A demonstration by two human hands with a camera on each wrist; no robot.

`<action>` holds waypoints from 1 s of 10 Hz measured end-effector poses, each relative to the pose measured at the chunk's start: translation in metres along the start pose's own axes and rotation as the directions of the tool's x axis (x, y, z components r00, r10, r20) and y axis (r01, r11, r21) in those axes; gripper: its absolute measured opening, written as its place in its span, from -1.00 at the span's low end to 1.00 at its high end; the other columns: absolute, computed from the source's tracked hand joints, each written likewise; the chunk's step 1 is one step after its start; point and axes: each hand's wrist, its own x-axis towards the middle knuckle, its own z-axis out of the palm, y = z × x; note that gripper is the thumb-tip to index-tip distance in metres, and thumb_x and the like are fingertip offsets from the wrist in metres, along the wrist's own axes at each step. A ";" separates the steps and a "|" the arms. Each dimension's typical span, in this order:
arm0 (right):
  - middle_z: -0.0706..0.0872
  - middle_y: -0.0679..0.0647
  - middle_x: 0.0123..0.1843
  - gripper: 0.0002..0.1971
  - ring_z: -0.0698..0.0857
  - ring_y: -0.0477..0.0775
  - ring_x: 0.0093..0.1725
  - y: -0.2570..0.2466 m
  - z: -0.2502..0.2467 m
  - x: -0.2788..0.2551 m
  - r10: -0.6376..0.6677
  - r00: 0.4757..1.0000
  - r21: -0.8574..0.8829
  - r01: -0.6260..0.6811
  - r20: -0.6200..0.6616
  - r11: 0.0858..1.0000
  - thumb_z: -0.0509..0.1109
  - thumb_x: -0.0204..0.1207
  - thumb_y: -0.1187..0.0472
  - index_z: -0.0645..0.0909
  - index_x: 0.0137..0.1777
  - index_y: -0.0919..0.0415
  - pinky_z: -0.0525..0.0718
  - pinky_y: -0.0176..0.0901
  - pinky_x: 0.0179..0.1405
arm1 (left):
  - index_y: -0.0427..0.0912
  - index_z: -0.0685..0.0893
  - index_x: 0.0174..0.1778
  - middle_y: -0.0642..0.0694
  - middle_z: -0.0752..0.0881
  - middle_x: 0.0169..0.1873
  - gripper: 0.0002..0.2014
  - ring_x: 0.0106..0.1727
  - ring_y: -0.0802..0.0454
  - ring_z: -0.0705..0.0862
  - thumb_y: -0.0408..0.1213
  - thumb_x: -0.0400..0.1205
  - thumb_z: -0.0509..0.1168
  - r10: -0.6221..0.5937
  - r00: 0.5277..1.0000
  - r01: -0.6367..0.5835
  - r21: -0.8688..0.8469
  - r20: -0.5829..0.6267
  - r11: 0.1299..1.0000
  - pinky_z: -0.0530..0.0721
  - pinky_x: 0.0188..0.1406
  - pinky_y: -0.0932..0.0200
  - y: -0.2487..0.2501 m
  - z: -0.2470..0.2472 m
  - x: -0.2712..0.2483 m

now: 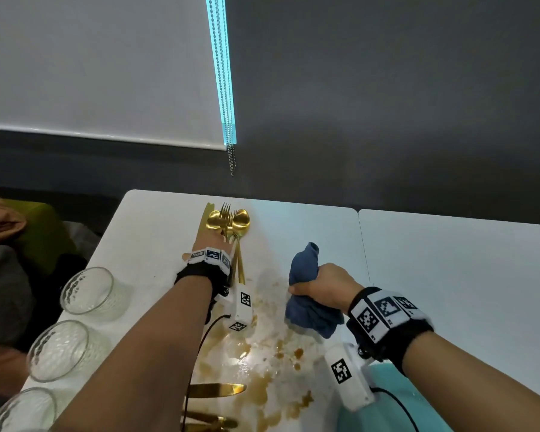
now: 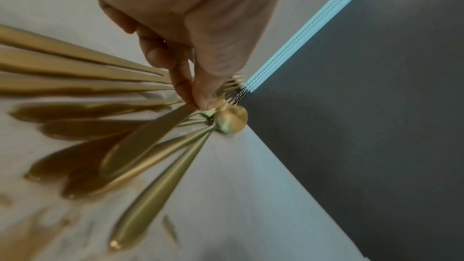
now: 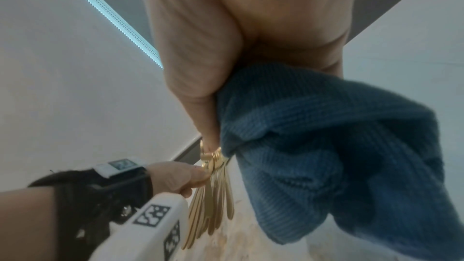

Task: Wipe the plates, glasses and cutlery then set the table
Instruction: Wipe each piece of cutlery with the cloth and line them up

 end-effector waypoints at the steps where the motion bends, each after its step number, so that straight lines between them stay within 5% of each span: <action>1: 0.75 0.20 0.08 -0.60 0.70 0.16 0.11 0.009 -0.006 -0.001 -0.009 1.000 0.030 0.010 -0.018 1.000 0.48 0.43 -0.03 0.64 0.06 0.30 0.64 -0.02 0.20 | -0.23 0.49 0.40 -0.31 0.62 0.27 -0.55 0.31 -0.30 0.57 -0.18 0.60 0.32 -0.018 0.998 0.022 0.062 -0.060 0.998 0.44 0.35 -0.14 -0.002 0.012 -0.010; 2: 0.74 0.18 0.03 -0.65 0.70 0.15 0.10 0.015 -0.009 -0.005 -0.005 0.999 0.053 0.007 -0.047 0.999 0.49 0.43 -0.03 0.61 -0.02 0.25 0.65 -0.05 0.16 | -0.08 0.50 0.29 -0.20 0.73 0.01 -0.62 0.10 -0.21 0.64 0.02 0.63 0.23 0.008 0.984 0.027 0.197 -0.176 0.980 0.34 0.25 -0.08 -0.009 0.014 -0.014; 3: 0.75 0.17 0.02 -0.62 0.71 0.16 0.07 0.020 -0.008 -0.013 0.021 0.998 0.119 -0.014 -0.060 0.993 0.49 0.42 -0.04 0.63 0.01 0.29 0.66 -0.01 0.16 | -0.11 0.47 0.22 -0.17 0.72 -0.01 -0.66 0.14 -0.19 0.62 0.00 0.63 0.21 -0.012 0.981 0.042 0.154 -0.194 0.987 0.30 0.25 -0.04 -0.017 0.003 -0.032; 4: 0.76 0.19 0.02 -0.56 0.71 0.16 0.05 0.022 0.005 -0.028 0.041 0.999 0.244 -0.032 -0.032 0.969 0.47 0.43 -0.08 0.63 0.06 0.32 0.64 0.00 0.12 | -0.14 0.51 0.19 -0.16 0.71 0.01 -0.67 0.16 -0.18 0.63 -0.01 0.62 0.24 -0.047 0.989 0.060 0.091 -0.140 0.994 0.29 0.28 -0.02 -0.029 -0.008 -0.062; 6: 0.74 0.24 0.08 -0.48 0.69 0.22 0.16 0.025 0.047 -0.065 0.045 0.999 0.342 -0.036 -0.018 0.939 0.49 0.42 -0.08 0.61 0.15 0.38 0.59 0.09 0.29 | -0.07 0.62 0.17 -0.07 0.71 0.12 -0.74 0.24 -0.11 0.62 -0.13 0.58 0.32 -0.023 0.994 -0.014 0.329 0.108 0.944 0.22 0.50 -0.12 -0.078 0.000 -0.126; 8: 0.73 0.25 0.13 -0.46 0.68 0.22 0.17 0.034 0.080 -0.101 0.050 0.998 0.337 -0.035 -0.036 0.941 0.49 0.42 -0.07 0.60 0.19 0.39 0.59 0.07 0.29 | -0.05 0.63 0.08 -0.07 0.71 0.09 -0.83 0.22 -0.09 0.59 -0.24 0.61 0.21 -0.014 0.997 -0.024 0.501 0.072 0.865 0.32 0.31 -0.03 -0.128 0.007 -0.182; 10: 0.72 0.24 0.08 -0.48 0.68 0.20 0.10 0.048 0.100 -0.123 0.060 0.998 0.365 -0.042 -0.037 0.930 0.49 0.44 -0.04 0.59 0.21 0.39 0.59 -0.01 0.20 | -0.10 0.49 0.27 -0.12 0.60 0.27 -0.73 0.36 -0.12 0.48 -0.24 0.67 0.08 0.085 0.995 -0.092 0.640 0.043 0.763 0.39 0.34 0.01 -0.164 0.012 -0.205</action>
